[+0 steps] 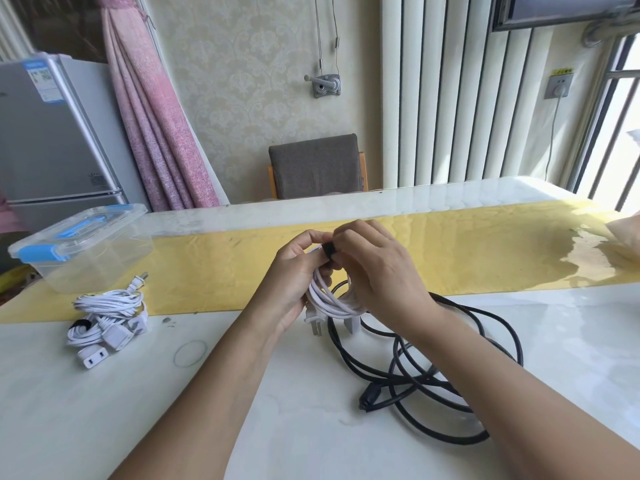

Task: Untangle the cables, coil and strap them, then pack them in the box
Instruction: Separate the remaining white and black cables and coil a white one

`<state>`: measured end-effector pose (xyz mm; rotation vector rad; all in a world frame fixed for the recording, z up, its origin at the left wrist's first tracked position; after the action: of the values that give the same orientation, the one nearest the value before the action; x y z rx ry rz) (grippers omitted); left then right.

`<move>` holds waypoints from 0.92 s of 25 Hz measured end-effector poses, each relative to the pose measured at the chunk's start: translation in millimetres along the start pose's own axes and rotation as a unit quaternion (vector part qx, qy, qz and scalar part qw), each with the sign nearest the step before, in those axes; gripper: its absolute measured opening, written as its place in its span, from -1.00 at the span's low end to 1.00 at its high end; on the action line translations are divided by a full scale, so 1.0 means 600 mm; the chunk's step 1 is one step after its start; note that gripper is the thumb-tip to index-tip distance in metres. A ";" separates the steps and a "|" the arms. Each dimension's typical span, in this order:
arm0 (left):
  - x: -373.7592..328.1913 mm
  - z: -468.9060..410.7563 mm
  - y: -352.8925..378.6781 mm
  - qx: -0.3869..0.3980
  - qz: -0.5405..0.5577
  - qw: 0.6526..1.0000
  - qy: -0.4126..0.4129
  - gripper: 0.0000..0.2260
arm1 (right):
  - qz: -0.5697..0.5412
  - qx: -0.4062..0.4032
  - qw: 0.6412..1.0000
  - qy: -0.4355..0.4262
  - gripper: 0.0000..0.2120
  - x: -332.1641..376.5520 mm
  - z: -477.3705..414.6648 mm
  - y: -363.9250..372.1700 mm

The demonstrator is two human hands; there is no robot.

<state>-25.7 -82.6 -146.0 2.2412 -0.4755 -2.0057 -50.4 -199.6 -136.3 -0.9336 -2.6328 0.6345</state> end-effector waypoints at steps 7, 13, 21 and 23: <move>0.004 0.003 0.013 0.044 -0.037 0.997 0.046 -0.86 | -0.123 -0.052 0.960 0.245 -0.88 -0.026 0.009 0.001; 0.001 0.006 0.014 0.084 -0.092 0.990 0.066 -0.88 | -0.198 -0.034 0.927 0.318 -0.93 -0.047 0.013 -0.002; -0.002 0.005 0.010 0.088 -0.136 0.984 0.079 -0.87 | -0.173 -0.047 0.946 0.270 -0.92 -0.034 0.009 -0.010; -0.001 0.007 0.009 0.083 -0.208 0.968 0.112 -0.88 | -0.153 -0.046 0.943 0.293 -0.92 -0.035 0.010 -0.008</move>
<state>-31.0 -86.8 -144.3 2.8270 -0.1628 -1.8980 -39.5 -218.3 -141.8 -0.5909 -2.2035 0.1238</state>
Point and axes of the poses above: each hand's wrist, its own z-axis away from the middle knuckle, its own y-axis out of the palm, x = y × z, the point moved 4 cm from there along -z, towards the middle knuckle, and after that the axes turned 7 degrees about z, right-handed, at the moved point
